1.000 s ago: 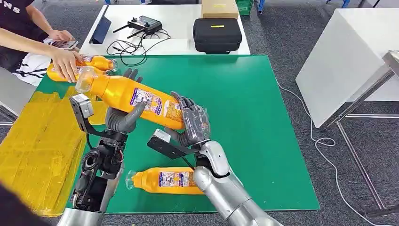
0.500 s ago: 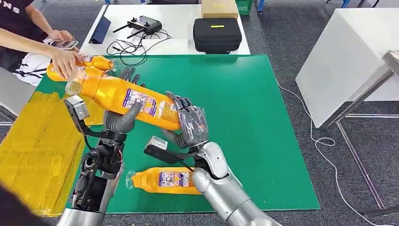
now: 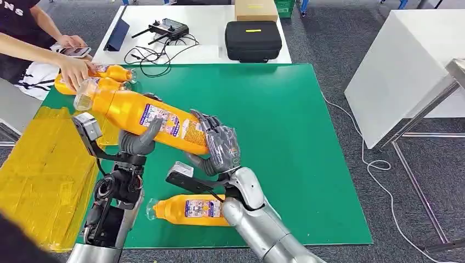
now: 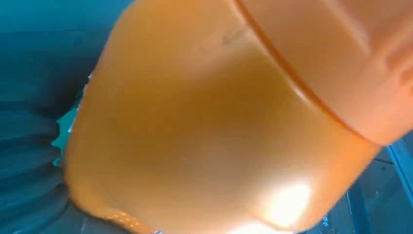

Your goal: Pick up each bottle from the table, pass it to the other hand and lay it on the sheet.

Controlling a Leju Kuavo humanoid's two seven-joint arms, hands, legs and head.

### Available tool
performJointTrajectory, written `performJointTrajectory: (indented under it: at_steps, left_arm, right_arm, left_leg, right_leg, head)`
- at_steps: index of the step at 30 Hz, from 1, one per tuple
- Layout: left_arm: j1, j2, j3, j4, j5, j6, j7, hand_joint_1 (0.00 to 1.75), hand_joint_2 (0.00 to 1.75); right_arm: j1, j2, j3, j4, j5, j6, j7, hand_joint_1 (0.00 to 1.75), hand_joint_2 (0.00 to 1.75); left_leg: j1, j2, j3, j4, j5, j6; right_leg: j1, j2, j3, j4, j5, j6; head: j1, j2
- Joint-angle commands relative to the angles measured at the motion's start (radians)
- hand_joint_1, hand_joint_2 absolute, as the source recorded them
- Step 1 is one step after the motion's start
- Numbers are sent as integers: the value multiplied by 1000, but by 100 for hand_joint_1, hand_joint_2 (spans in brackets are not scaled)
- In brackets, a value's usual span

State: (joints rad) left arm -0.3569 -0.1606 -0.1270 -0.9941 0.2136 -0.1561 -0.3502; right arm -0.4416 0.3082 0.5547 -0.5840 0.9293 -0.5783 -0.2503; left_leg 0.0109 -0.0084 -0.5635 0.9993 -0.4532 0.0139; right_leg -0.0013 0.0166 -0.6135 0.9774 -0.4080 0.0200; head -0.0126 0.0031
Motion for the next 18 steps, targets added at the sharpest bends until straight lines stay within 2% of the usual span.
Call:
performJointTrajectory:
  at_steps: [1, 2, 3, 4, 6, 7, 9, 10, 13, 16, 17, 18]
  left_arm:
    - [-66, 5, 34, 36, 7, 63, -26, 175, 175]
    - [-66, 10, 37, 16, -7, 93, -34, 175, 175]
    - [-70, 23, 33, -5, -63, 165, -54, 175, 175]
    - [-76, 33, 27, -21, -114, 224, -66, 175, 175]
    - [-107, 67, 19, -39, -354, 496, -104, 175, 175]
    - [-121, 79, 22, -35, -442, 572, -110, 175, 175]
    - [-179, 142, 12, 58, -771, 813, -84, 175, 175]
    - [-207, 169, 37, 115, -913, 854, -36, 175, 175]
    - [-299, 231, 164, 332, -1190, 854, 21, 175, 175]
    - [-299, 314, 205, 345, -1579, 854, 174, 175, 175]
    - [-276, 378, 93, 308, -1784, 854, 356, 175, 175]
    - [-293, 496, -182, 350, -1784, 854, 521, 175, 175]
  right_arm:
    - [-9, -25, 72, 40, -6, 6, -6, 175, 175]
    - [-3, -26, 68, 31, -12, -4, -9, 141, 175]
    - [5, -29, 62, 18, -16, -30, -14, 0, 175]
    - [8, -32, 57, 10, -26, -18, -12, 0, 0]
    - [32, -50, 18, -69, -99, 11, -48, 0, 0]
    - [48, -66, 14, -122, -105, 22, -45, 0, 0]
    - [103, -100, -8, -268, -156, 75, -56, 0, 0]
    - [119, -114, -8, -315, -170, 93, -59, 0, 0]
    - [163, -145, -4, -422, -218, 129, -69, 0, 0]
    - [178, -164, 9, -450, -252, 138, -81, 0, 0]
    - [177, -166, 16, -449, -262, 136, -89, 0, 0]
    - [176, -168, 20, -441, -273, 124, -96, 0, 0]
  left_leg:
    - [0, -1, 3, -1, -1, 0]
    - [1, -1, 6, -1, -2, 0]
    - [1, -1, 4, -1, -2, 0]
    - [1, -1, 5, -1, -2, 0]
    - [1, -1, 3, 0, -1, 0]
    - [1, -1, 5, 0, -2, 0]
    - [1, -3, 3, 0, -1, 0]
    - [1, 0, 1, 0, 0, 0]
    - [1, -2, 3, -1, 0, 0]
    - [1, 2, 6, -2, -1, -1]
    - [1, 3, 4, -2, 0, -1]
    - [1, 6, 7, -2, -1, -1]
  right_leg:
    - [1, -2, 4, -1, -1, 0]
    - [1, -3, 6, -1, -2, 0]
    - [1, -3, 5, -1, -2, 0]
    - [1, -3, 6, -1, -2, 0]
    - [1, -3, 4, 0, -2, 0]
    - [2, -3, 5, 0, -2, 0]
    - [1, -5, 4, 0, -2, 0]
    - [1, -1, 1, 0, -1, 0]
    - [1, -3, 4, -1, -1, 0]
    - [1, 1, 5, -1, -1, 0]
    - [1, 2, 3, 0, 0, 0]
    - [1, 4, 5, 0, 0, 0]
  head:
    - [0, 0]
    - [0, 0]
    - [0, 0]
    - [0, 0]
    - [0, 0]
    - [0, 0]
    - [1, 0]
    - [0, 0]
    - [0, 0]
    - [0, 0]
    - [1, 0]
    - [0, 0]
